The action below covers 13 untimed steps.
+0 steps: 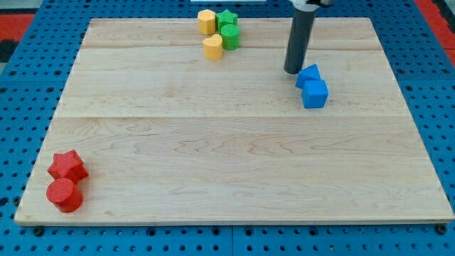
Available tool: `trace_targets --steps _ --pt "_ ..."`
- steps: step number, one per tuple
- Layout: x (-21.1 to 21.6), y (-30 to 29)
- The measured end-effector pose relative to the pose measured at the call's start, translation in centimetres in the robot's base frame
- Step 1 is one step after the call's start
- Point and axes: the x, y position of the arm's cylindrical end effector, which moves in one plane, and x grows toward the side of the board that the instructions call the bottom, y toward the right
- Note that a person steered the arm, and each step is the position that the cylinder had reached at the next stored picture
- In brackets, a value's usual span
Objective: Place the red blocks in a horizontal line
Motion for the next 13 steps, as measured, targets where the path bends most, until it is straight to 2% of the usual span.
trace_targets --steps 2,4,6,8,9,11,12,13 --pt "-0.2 -14.1" --pt "2.1 -24.2" --pt "12.4 -27.5" --pt "19.5 -33.4" --pt "20.4 -36.7" --pt "18.8 -40.5" --pt "19.7 -40.4" --pt "26.0 -40.4"
